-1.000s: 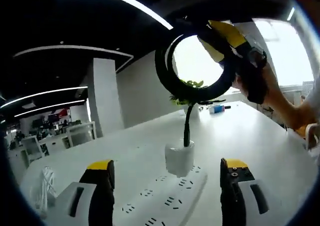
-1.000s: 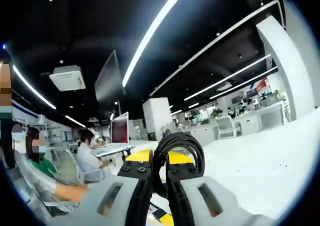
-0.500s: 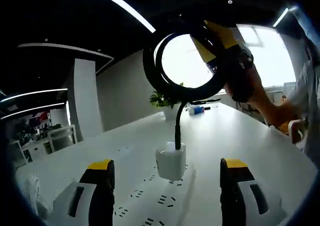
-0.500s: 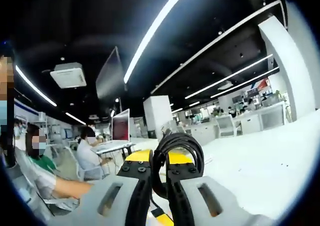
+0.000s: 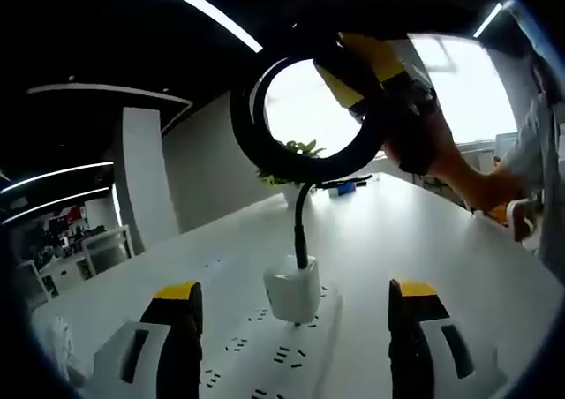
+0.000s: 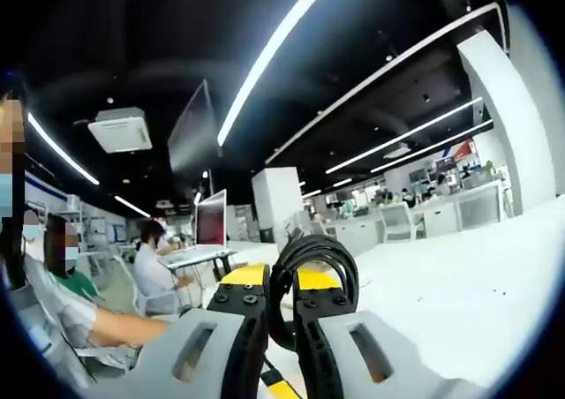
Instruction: Straighten the power strip on the desk, plug the charger into it
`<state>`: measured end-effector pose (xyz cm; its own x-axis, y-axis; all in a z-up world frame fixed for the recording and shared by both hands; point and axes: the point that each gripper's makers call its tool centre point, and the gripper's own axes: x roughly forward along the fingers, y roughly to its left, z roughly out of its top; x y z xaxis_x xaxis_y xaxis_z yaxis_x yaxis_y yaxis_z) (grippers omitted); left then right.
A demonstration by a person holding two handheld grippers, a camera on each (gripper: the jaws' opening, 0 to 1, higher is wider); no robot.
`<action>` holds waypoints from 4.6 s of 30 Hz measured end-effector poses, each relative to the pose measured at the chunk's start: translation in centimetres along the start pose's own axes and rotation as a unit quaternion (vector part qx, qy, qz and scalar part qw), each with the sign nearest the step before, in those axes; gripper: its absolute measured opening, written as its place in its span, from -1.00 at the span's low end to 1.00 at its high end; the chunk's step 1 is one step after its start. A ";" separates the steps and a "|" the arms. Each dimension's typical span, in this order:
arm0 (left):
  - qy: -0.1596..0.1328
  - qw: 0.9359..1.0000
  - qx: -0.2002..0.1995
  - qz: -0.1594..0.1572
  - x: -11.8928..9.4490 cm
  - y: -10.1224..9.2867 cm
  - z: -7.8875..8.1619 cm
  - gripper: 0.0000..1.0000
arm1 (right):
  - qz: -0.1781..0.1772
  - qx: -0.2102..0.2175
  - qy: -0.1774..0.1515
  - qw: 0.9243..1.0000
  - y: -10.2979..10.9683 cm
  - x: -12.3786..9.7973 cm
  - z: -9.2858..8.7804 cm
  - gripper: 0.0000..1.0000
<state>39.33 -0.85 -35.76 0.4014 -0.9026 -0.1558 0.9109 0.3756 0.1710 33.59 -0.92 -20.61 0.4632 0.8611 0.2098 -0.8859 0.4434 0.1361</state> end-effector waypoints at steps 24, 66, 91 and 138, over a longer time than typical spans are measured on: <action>0.025 1.000 0.000 -0.018 3.5 0.3 -0.2 0.15 | 0.006 0.005 0.008 1.000 0.1 -0.3 -0.9 -0.86; 0.094 0.994 -0.004 -0.059 4.4 -0.3 -2.7 -0.45 | -0.003 -0.132 -0.033 0.991 -0.1 -3.6 1.3 -0.48; 0.078 0.994 -0.020 -0.067 4.5 -0.2 -2.7 -0.46 | 0.048 -0.190 0.175 0.965 -6.0 -2.3 -10.8 0.02; 0.154 0.981 0.034 -0.113 4.4 -0.6 -3.9 -0.47 | 0.137 -0.291 0.366 0.873 -8.4 -0.7 -14.8 -0.49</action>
<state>40.98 -4.26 -40.30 0.2090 -0.8512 -0.4814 0.9757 0.1483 0.1613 40.32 -1.51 -36.23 0.2813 0.7882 -0.5474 -0.9218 0.0634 -0.3825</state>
